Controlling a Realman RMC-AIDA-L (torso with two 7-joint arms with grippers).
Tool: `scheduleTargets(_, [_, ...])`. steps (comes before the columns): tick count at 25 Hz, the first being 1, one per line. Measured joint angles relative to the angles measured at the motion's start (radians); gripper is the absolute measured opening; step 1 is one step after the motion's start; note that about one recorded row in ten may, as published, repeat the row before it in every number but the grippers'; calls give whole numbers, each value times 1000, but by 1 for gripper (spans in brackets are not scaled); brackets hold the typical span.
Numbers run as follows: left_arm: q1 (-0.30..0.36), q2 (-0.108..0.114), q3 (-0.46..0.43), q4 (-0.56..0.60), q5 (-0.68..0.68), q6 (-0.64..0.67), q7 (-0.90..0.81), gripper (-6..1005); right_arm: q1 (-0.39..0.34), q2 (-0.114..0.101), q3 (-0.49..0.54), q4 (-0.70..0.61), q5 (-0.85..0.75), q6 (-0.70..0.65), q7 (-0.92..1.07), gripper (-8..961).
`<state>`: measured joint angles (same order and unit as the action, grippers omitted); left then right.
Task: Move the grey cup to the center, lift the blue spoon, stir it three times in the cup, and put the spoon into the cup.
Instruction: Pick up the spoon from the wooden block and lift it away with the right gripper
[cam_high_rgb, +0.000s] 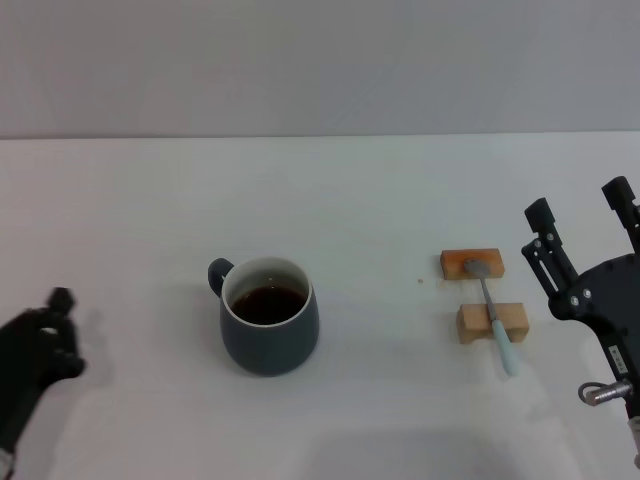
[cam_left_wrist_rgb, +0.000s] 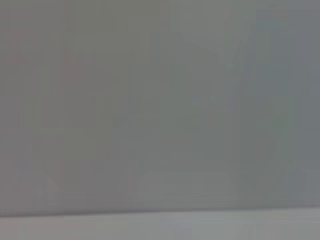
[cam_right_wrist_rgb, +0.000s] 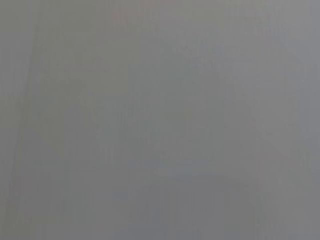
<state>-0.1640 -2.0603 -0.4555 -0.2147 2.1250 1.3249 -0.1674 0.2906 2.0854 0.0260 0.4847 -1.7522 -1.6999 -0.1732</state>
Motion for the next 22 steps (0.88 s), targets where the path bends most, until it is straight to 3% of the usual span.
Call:
scheduleTargets(5, [76,0,-127,7,0,68,-51,110,-17,1,-4,1,1,3,0,766])
scheduleTargets(12, [110,2,-148,32,-2,80,-67,117,-78,3,-11,23,1,17,0,766])
scheduleTargets(18, [111,2,-149,57,-2,76,-67,332,-172,5,-10,48,1,74,0,766])
scheduleTargets(22, [104,2,-148,74,0,76,-67,533,-219,5,-15,59,1,119,0,766])
